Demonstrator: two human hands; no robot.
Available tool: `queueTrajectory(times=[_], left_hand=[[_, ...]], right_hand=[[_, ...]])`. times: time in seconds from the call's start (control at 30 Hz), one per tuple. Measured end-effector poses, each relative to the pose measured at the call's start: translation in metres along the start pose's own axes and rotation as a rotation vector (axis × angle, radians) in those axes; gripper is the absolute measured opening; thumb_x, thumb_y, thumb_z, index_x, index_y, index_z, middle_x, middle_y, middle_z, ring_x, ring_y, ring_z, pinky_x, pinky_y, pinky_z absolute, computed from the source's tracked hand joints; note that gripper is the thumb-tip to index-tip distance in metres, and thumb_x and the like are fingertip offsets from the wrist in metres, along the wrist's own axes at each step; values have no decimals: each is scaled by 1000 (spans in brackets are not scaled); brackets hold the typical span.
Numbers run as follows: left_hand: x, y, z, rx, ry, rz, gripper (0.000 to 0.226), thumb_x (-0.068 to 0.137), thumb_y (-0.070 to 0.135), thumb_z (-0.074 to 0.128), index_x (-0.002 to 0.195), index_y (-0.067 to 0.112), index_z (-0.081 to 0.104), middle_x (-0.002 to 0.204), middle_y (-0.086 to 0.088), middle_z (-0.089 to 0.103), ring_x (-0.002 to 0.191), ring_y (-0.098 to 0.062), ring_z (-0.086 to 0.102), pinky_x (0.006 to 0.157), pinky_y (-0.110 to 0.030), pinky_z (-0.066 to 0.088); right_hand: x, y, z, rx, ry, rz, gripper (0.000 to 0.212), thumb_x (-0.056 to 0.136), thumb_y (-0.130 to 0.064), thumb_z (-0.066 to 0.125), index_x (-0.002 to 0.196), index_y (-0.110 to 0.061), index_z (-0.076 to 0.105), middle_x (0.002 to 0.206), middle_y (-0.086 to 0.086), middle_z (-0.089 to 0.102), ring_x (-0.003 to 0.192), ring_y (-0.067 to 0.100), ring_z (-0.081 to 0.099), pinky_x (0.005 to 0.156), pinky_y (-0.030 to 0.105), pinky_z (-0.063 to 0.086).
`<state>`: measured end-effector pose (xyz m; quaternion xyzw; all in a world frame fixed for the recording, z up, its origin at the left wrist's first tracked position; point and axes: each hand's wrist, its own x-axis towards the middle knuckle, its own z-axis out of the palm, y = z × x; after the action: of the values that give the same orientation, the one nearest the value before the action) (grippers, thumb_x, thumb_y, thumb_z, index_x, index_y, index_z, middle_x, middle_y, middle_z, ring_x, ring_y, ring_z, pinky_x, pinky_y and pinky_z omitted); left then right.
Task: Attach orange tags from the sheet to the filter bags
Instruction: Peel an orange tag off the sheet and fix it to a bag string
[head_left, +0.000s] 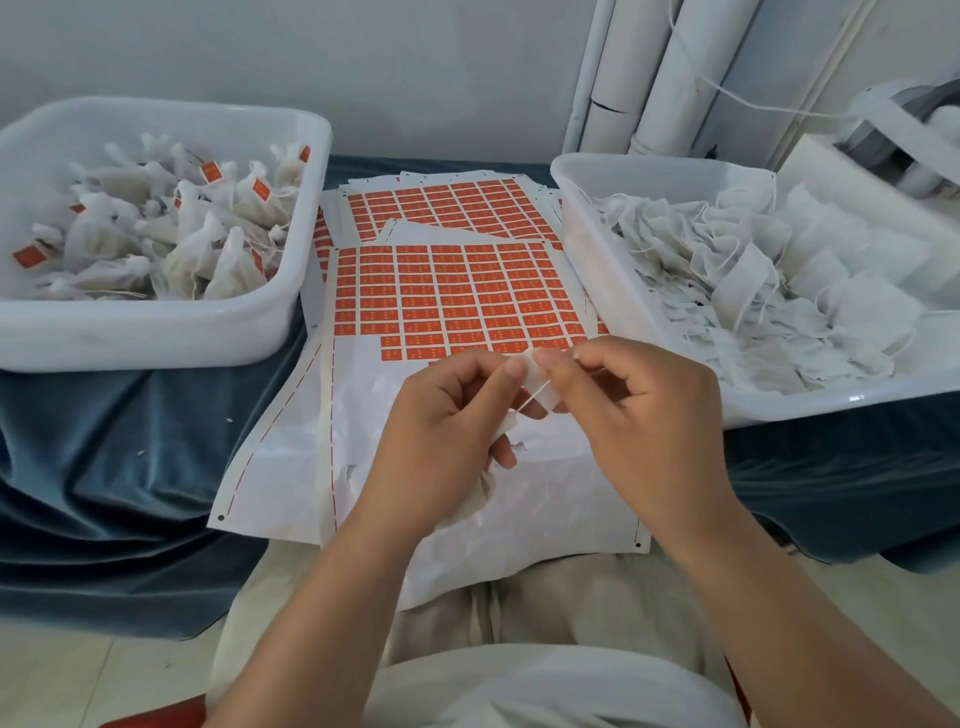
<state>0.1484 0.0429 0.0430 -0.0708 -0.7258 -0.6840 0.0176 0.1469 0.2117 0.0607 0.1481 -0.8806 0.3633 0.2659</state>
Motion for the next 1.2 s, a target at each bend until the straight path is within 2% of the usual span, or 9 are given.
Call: queueTrajectory(times=[0.17, 0.27, 0.47, 0.63, 0.73, 0.87, 0.97, 1.07, 1.2], left_hand=[[0, 1, -2, -3, 10, -21, 25, 104, 34, 61, 89, 28, 79, 88, 10, 77, 46, -8, 58, 50, -16, 48], [0, 0, -4, -8, -9, -22, 26, 105, 33, 60, 90, 23, 79, 87, 8, 78, 43, -7, 52, 47, -16, 45], [1, 0, -3, 14, -2, -58, 25, 106, 27, 59, 90, 19, 77, 59, 20, 63, 40, -6, 49, 45, -14, 42], [2, -1, -3, -2, -4, -46, 25, 105, 29, 60, 89, 23, 78, 59, 14, 62, 43, -6, 49, 47, -15, 42], [1, 0, -4, -27, -7, -25, 25, 105, 28, 60, 90, 22, 79, 60, 14, 63, 43, -6, 48, 46, -15, 41], [1, 1, -6, -56, -30, -24, 26, 105, 30, 60, 90, 23, 79, 74, 6, 72, 45, -6, 48, 46, -16, 42], [0, 1, -7, -88, -64, -59, 29, 105, 40, 57, 90, 30, 80, 83, 2, 76, 48, -6, 47, 49, -18, 43], [1, 4, -7, -200, -90, -197, 50, 100, 64, 46, 92, 31, 82, 86, 0, 78, 48, -9, 48, 49, -19, 44], [3, 4, -8, -142, -77, -294, 44, 108, 53, 40, 89, 44, 79, 83, 2, 80, 42, -7, 51, 47, -15, 47]], right_hand=[[0, 5, 2, -31, 10, -5, 44, 101, -47, 65, 75, -13, 74, 66, 2, 68, 59, 20, 61, 55, 40, 46], [0, 5, 3, -37, 23, -29, 41, 102, -45, 64, 75, -15, 75, 66, -3, 69, 58, 17, 61, 54, 38, 46], [-3, 10, 8, -219, 116, -195, 40, 103, -35, 68, 69, -14, 67, 59, -4, 58, 52, 17, 49, 48, 36, 41], [0, 11, 9, -54, -6, -17, 41, 103, -43, 64, 72, -16, 68, 59, -9, 56, 56, 14, 53, 53, 21, 39], [1, 10, 10, 109, -110, 114, 39, 104, -45, 59, 81, -17, 72, 70, -3, 68, 67, 16, 65, 62, 30, 49], [1, 6, 12, 235, -191, 235, 39, 105, -46, 52, 89, -17, 72, 77, -3, 70, 73, 15, 67, 68, 34, 53], [0, 4, 12, 296, -222, 263, 36, 105, -44, 50, 91, -20, 72, 82, -9, 71, 77, 10, 68, 68, 27, 55], [0, 2, 12, 291, -215, 246, 35, 106, -44, 48, 90, -22, 70, 82, -14, 70, 78, 6, 67, 66, 24, 53], [0, 3, 12, 268, -199, 195, 30, 107, -38, 51, 86, -24, 67, 74, -18, 66, 72, 4, 64, 62, 11, 44]])
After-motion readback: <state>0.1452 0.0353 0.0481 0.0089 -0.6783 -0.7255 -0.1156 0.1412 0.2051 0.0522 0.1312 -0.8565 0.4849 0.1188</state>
